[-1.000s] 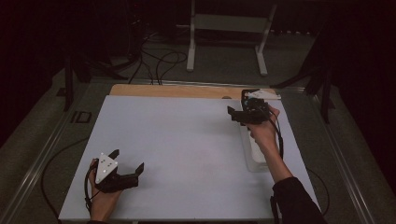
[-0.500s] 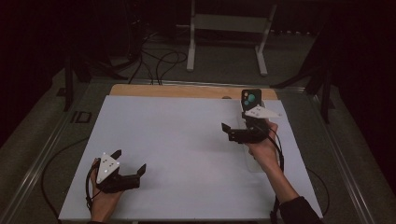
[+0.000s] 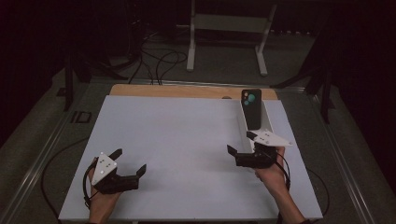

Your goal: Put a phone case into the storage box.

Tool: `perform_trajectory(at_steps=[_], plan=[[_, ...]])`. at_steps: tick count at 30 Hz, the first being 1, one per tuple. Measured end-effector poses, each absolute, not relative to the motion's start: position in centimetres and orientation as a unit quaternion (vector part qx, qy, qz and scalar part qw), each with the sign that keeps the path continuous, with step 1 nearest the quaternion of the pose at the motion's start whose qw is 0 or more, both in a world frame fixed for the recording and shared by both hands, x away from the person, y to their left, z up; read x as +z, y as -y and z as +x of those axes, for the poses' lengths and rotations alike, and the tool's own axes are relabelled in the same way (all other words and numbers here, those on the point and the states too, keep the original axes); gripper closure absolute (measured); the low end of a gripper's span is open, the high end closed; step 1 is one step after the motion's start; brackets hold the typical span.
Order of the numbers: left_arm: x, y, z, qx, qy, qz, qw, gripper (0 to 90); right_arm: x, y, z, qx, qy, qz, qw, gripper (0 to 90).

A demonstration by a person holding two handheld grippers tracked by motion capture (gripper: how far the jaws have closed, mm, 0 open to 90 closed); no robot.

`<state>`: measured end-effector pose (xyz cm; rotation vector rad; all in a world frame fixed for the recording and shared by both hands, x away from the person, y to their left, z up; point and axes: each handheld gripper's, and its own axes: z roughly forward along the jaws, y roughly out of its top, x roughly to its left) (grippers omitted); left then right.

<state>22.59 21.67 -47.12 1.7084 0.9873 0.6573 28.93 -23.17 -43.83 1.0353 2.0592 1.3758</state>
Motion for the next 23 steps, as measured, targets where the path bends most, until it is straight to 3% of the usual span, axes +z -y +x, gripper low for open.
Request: perform_trajectory(at_steps=[15, 23], plan=[[-46.6, -21.7, 22.2, 0.279, -0.404, 0.71, 0.505, 0.1, -47.1, 26.4, 24.4, 0.54, -0.722, 0.363, 0.234, 8.8], [-46.7, -21.7, 22.4, 0.278, -0.406, 0.712, 0.501, 0.1, -47.4, 26.8, 24.1, 0.545, -0.718, 0.36, 0.24, 8.8]])
